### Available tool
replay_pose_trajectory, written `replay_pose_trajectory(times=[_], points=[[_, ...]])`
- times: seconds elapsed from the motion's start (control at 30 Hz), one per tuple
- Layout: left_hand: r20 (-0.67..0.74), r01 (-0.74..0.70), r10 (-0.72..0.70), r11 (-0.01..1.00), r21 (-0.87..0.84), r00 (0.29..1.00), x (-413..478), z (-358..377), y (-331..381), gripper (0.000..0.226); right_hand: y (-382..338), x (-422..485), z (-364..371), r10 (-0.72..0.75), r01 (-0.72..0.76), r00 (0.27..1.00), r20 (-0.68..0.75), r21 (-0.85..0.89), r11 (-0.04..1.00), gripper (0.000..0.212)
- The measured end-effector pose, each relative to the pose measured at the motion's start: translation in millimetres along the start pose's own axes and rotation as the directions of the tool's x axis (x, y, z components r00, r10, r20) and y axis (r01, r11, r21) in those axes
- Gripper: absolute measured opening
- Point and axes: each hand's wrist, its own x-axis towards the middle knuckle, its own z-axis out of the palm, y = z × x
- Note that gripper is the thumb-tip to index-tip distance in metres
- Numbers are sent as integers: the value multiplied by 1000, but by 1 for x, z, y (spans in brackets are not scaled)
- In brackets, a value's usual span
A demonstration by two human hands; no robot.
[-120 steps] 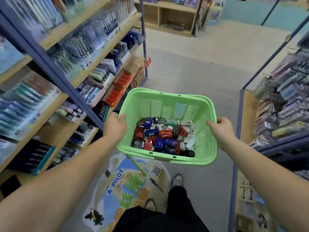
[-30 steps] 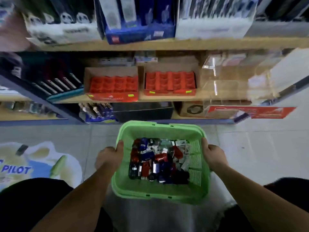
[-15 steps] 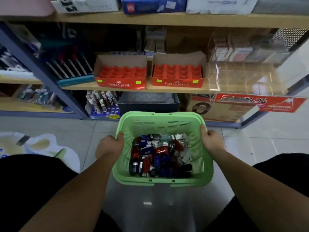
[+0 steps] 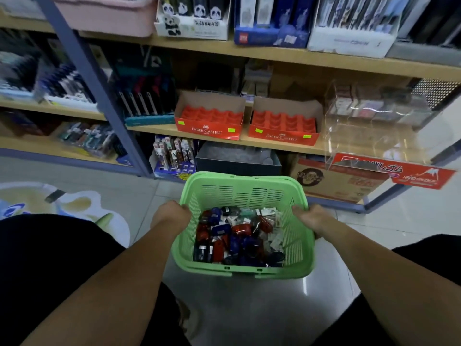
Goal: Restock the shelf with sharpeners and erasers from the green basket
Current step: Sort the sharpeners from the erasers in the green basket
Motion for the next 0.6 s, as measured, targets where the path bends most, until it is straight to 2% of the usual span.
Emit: replay_pose_trajectory(times=[0.07,0.1,0.13,0.17,0.2,0.23,0.27,0.3,0.37,0.4,0.47,0.5,0.6], points=[[31,1,0,999,-42,1000,-5,1,1,34,-10,-13,-1,12,-10,1000,17,-119,993,75],[18,-23,24,999,-32,1000,-8,3,2,36,-14,-17,-1,-10,3,999,-31,-223,975,75],[-35,-85,86,996,20,996,-8,6,2,43,-18,-21,0,-108,51,985,-135,-371,927,72],[-109,-172,181,981,87,977,-7,10,3,49,-21,-23,1,-275,117,934,-227,-534,837,66],[-188,-279,302,950,142,934,-5,13,3,50,-24,-25,5,-450,186,857,-251,-664,724,59],[-243,-386,416,908,161,876,-5,16,6,47,-26,-27,12,-563,268,804,-192,-728,631,51],[-248,-472,491,871,136,835,-4,18,9,39,-27,-26,20,-592,357,802,-85,-725,588,45],[-207,-528,533,845,84,820,-5,20,13,31,-28,-25,28,-573,452,819,38,-659,602,38],[-6,-521,522,853,34,853,-7,30,17,20,-28,-17,48,-397,490,872,287,-491,721,28],[118,-480,476,877,12,872,-8,39,15,18,-29,-10,56,-358,490,866,351,-443,751,29],[306,-371,368,927,-53,878,-13,61,4,20,-28,9,71,-344,491,861,376,-431,757,37],[355,-326,329,943,-70,875,-16,73,-3,20,-26,16,79,-345,486,865,366,-433,759,40],[451,-336,285,941,35,846,-23,99,-12,27,1,29,103,-343,462,874,344,-372,805,43]])
